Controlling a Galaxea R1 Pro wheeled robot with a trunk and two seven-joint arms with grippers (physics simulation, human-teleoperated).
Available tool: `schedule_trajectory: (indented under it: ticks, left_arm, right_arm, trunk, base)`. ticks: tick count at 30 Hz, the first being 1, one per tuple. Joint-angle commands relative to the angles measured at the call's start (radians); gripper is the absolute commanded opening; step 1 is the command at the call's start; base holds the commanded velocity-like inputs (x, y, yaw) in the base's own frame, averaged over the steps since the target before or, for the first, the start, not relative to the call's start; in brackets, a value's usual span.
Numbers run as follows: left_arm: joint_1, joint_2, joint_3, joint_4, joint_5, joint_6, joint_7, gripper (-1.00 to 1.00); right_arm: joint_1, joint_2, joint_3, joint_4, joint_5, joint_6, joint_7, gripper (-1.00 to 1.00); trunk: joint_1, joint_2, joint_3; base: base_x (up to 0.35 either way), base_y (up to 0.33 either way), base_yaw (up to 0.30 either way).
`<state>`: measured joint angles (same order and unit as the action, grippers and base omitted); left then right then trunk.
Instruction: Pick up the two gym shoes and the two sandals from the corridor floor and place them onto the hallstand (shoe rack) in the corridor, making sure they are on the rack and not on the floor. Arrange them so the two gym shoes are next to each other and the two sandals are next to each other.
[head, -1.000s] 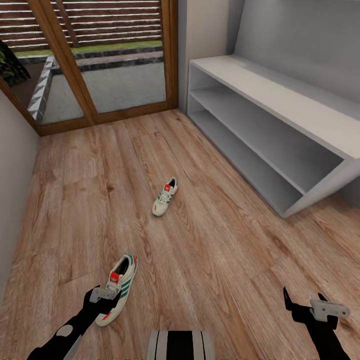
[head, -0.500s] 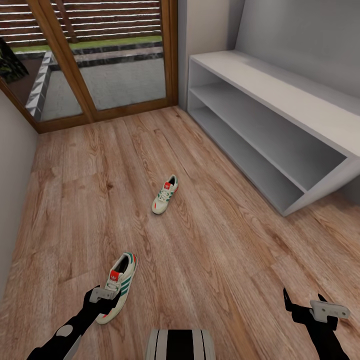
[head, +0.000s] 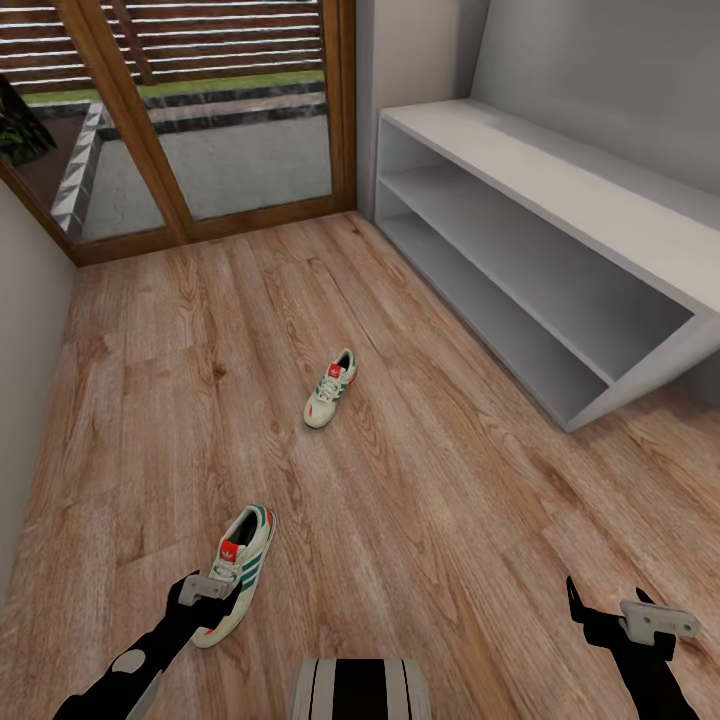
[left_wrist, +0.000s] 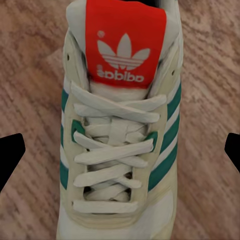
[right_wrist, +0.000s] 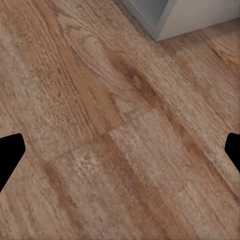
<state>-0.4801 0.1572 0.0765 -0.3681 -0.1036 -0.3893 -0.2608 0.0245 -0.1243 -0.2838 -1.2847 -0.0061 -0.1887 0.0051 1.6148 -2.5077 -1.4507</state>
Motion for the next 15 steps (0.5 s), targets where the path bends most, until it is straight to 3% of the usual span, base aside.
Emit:
schedule_trajectory:
  ticks: [1, 15]
  left_arm:
    - [0.000, 0.000, 0.000, 0.000, 0.000, 0.000, 0.000, 1.00]
    - [0.000, 0.002, 0.002, 0.000, 0.011, 0.001, -0.001, 1.00]
  right_arm:
    - [0.000, 0.000, 0.000, 0.000, 0.000, 0.000, 0.000, 1.00]
    - [0.000, 0.000, 0.000, -0.001, 0.000, 0.000, 0.000, 1.00]
  trunk:
    - [0.000, 0.000, 0.000]
    - [0.000, 0.000, -0.011]
  base:
    - [0.000, 0.000, 0.000]
    - [0.000, 0.000, 0.000]
